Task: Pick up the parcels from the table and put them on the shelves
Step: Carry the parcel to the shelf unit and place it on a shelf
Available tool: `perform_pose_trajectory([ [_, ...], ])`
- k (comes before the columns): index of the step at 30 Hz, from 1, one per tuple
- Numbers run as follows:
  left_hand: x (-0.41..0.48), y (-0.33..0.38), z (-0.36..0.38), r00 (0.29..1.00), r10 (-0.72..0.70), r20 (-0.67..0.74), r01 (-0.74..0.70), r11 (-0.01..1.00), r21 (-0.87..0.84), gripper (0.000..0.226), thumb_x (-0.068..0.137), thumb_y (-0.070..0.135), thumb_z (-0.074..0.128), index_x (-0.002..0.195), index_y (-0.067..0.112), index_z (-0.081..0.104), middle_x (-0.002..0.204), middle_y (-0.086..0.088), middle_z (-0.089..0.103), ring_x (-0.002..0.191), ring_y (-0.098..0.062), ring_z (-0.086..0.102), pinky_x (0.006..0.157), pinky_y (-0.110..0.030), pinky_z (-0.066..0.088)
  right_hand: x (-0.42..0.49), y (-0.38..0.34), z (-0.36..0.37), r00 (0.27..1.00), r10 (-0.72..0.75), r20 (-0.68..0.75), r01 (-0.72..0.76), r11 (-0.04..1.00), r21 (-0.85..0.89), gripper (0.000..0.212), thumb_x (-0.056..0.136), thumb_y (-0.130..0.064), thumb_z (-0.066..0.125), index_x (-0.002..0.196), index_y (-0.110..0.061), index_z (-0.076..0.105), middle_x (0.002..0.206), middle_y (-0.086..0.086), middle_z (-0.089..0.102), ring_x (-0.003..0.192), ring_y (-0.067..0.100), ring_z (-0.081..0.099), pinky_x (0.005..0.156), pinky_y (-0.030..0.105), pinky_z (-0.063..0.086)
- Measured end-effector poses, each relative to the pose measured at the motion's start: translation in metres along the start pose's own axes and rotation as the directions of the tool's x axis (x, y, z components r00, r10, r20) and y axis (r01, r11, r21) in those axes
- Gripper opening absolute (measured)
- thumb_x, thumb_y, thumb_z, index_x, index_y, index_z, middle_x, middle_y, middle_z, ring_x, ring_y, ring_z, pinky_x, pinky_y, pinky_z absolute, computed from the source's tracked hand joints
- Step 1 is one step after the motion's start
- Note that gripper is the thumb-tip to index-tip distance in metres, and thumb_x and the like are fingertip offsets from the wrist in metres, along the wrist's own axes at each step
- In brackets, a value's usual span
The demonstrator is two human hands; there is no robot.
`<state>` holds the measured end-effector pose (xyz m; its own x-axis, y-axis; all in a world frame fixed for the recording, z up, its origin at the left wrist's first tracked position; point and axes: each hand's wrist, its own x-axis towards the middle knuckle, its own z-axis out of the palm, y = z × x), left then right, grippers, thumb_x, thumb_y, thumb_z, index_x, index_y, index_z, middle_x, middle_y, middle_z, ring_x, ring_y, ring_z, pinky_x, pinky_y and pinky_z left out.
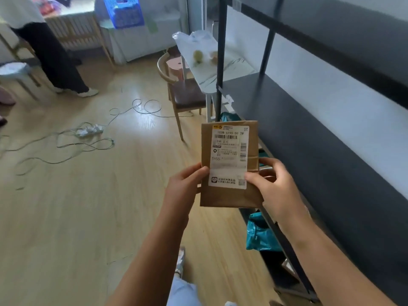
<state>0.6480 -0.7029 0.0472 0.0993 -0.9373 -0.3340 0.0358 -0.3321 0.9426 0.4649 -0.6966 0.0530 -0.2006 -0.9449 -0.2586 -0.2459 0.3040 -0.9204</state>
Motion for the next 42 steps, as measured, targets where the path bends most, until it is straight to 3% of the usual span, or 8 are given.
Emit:
perform_pose_trajectory([
  [8, 0.142, 0.04, -0.052, 0.996, -0.038, 0.08, 0.036, 0.999, 0.033, 0.021, 0.096, 0.014, 0.059, 0.098, 0.025, 0.076, 0.088, 0.004, 0.079, 0.089, -0.014, 0.072, 0.073, -0.026, 0.054, 0.108, -0.038, 0.089, 0.991, 0.068, -0.114, -0.062, 0.996, 0.06, 0.037, 0.086, -0.033, 0.069, 0.12, -0.033, 0.053, 0.103, -0.007, 0.065, 0.091, 0.007, 0.063, 0.057, 0.016, 0.049],
  [14, 0.244, 0.066, -0.072, 0.992, -0.079, 0.099, 0.065, 0.988, 0.137, 0.01, 0.089, 0.022, 0.066, 0.094, 0.017, 0.074, 0.089, -0.002, 0.076, 0.092, -0.023, 0.071, 0.084, -0.04, 0.056, 0.169, -0.062, 0.138, 0.972, 0.146, -0.184, -0.13, 0.987, 0.094, 0.052, 0.082, -0.044, 0.069, 0.13, -0.032, 0.052, 0.117, -0.004, 0.064, 0.105, 0.014, 0.062, 0.083, 0.035, 0.056],
  [19, 0.305, 0.074, -0.052, 0.979, -0.141, 0.148, 0.108, 0.972, 0.209, 0.011, 0.087, 0.025, 0.07, 0.09, 0.014, 0.072, 0.091, -0.007, 0.076, 0.091, -0.025, 0.072, 0.086, -0.045, 0.059, 0.218, -0.06, 0.138, 0.943, 0.244, -0.225, -0.224, 0.968, 0.112, 0.054, 0.079, -0.05, 0.066, 0.129, -0.034, 0.055, 0.118, -0.007, 0.066, 0.108, 0.014, 0.062, 0.092, 0.041, 0.053],
  [23, 0.354, 0.08, -0.021, 0.968, -0.149, 0.203, 0.089, 0.957, 0.277, 0.021, 0.086, 0.029, 0.072, 0.102, 0.015, 0.073, 0.09, -0.001, 0.076, 0.082, -0.015, 0.07, 0.073, -0.033, 0.058, 0.274, -0.06, 0.125, 0.927, 0.256, -0.275, -0.238, 0.966, 0.097, 0.036, 0.085, -0.045, 0.063, 0.118, -0.03, 0.061, 0.11, -0.009, 0.067, 0.098, 0.008, 0.063, 0.079, 0.031, 0.054],
  [27, 0.401, 0.092, 0.011, 0.943, -0.154, 0.294, 0.041, 0.933, 0.358, 0.04, 0.088, 0.032, 0.069, 0.127, 0.023, 0.066, 0.104, 0.004, 0.075, 0.094, -0.01, 0.069, 0.072, -0.023, 0.053, 0.327, -0.061, 0.111, 0.913, 0.238, -0.331, -0.22, 0.971, 0.091, 0.026, 0.092, -0.04, 0.062, 0.114, -0.03, 0.054, 0.093, -0.02, 0.06, 0.081, -0.006, 0.055, 0.058, 0.017, 0.04],
  [33, 0.471, 0.113, 0.055, 0.889, -0.154, 0.43, -0.109, 0.843, 0.526, 0.054, 0.093, 0.034, 0.062, 0.145, 0.027, 0.05, 0.097, 0.005, 0.069, 0.09, -0.01, 0.066, 0.074, -0.026, 0.055, 0.388, -0.068, 0.1, 0.855, 0.323, -0.406, -0.281, 0.946, 0.159, 0.037, 0.089, -0.047, 0.062, 0.118, -0.024, 0.054, 0.102, -0.01, 0.064, 0.087, 0.002, 0.059, 0.063, 0.024, 0.047],
  [36, 0.508, 0.119, 0.072, 0.863, -0.182, 0.471, -0.132, 0.82, 0.557, 0.055, 0.092, 0.035, 0.062, 0.145, 0.027, 0.05, 0.101, 0.003, 0.069, 0.095, -0.015, 0.069, 0.088, -0.037, 0.057, 0.415, -0.073, 0.097, 0.832, 0.328, -0.447, -0.282, 0.945, 0.167, 0.038, 0.089, -0.046, 0.063, 0.119, -0.023, 0.058, 0.107, -0.007, 0.067, 0.092, 0.007, 0.063, 0.064, 0.025, 0.048],
  [42, 0.583, 0.127, 0.105, 0.805, -0.252, 0.537, -0.154, 0.785, 0.599, 0.053, 0.083, 0.036, 0.069, 0.13, 0.017, 0.053, 0.112, 0.002, 0.067, 0.1, -0.018, 0.067, 0.09, -0.04, 0.057, 0.47, -0.079, 0.11, 0.762, 0.353, -0.542, -0.31, 0.935, 0.174, 0.052, 0.09, -0.052, 0.059, 0.135, -0.027, 0.055, 0.121, -0.006, 0.062, 0.106, 0.014, 0.061, 0.076, 0.028, 0.051],
])
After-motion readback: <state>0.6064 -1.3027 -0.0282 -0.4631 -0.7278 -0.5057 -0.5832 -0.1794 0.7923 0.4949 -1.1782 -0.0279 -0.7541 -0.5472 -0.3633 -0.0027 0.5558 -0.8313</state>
